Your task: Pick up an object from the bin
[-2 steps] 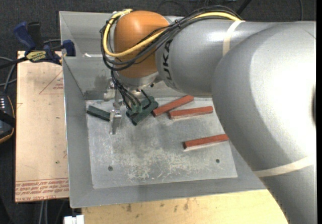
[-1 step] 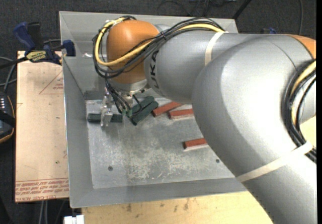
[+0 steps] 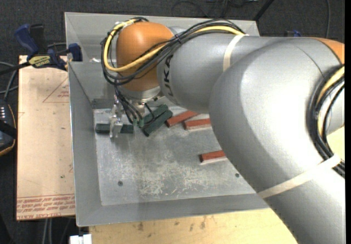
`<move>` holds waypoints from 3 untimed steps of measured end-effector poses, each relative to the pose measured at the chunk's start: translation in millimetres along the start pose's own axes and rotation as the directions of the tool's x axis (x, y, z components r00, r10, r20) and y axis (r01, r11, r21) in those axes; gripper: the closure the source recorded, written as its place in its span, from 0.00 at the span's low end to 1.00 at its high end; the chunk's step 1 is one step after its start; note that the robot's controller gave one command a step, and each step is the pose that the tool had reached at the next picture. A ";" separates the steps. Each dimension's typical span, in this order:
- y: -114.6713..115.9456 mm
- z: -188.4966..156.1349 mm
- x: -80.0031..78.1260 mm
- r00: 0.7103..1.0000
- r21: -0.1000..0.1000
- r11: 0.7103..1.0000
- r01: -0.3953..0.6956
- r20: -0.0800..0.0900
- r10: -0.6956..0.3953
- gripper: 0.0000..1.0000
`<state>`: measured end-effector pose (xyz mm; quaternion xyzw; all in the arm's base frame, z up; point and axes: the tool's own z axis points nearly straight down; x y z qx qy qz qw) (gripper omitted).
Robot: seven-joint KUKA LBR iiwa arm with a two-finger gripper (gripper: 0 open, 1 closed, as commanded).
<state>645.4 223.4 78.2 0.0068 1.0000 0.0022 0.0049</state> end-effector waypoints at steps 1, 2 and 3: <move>-6.9 -121.9 18.3 0.999 0.003 0.999 0.041 -0.007 -0.041 1.00; -7.0 -121.7 18.4 0.999 0.003 0.999 0.041 -0.007 -0.041 1.00; -6.2 -139.6 19.6 0.988 0.004 0.988 0.153 -0.016 -0.153 1.00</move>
Offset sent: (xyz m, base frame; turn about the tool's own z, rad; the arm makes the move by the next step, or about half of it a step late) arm 0.0000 0.0000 0.0000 0.0000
